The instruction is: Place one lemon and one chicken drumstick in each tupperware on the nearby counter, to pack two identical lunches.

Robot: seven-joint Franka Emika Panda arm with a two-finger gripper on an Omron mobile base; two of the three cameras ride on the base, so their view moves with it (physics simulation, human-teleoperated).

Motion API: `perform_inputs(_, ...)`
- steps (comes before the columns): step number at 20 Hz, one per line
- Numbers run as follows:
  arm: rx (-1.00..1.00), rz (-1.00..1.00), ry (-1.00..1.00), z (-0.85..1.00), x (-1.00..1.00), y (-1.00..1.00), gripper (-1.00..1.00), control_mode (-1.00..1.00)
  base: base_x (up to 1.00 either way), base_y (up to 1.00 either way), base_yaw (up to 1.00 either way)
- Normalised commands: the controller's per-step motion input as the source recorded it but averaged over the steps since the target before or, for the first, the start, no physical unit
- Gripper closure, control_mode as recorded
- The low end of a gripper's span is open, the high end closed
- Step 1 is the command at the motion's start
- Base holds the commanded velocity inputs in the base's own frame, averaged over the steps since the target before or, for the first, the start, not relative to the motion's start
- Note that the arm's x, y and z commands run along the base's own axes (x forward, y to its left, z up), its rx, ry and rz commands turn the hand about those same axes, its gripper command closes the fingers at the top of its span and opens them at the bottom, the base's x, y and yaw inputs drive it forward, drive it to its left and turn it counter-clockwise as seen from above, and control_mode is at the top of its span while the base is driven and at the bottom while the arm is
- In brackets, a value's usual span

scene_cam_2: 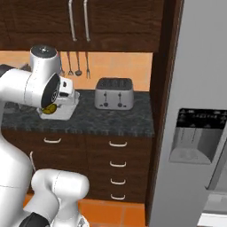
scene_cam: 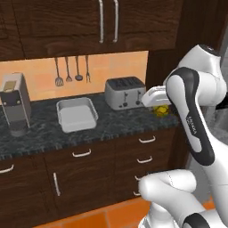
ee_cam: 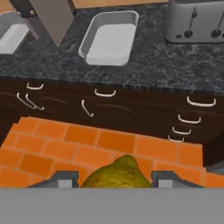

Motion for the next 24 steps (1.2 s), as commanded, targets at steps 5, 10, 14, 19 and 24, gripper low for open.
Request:
perform_inputs(5,0.0,0.0,0.0,0.0,0.0,0.0,1.0,1.0,0.26,1.0,-0.01)
perform_inputs(10,0.0,0.0,0.0,0.0,0.0,0.0,1.0,1.0,0.22,1.0,-0.02)
perform_inputs(14,0.0,0.0,0.0,0.0,0.0,0.0,1.0,1.0,0.24,1.0,-0.02)
perform_inputs(19,0.0,0.0,0.0,0.0,0.0,0.0,1.0,1.0,0.24,1.0,-0.01)
perform_inputs(24,0.0,0.0,0.0,0.0,0.0,0.0,1.0,1.0,0.19,1.0,-0.01)
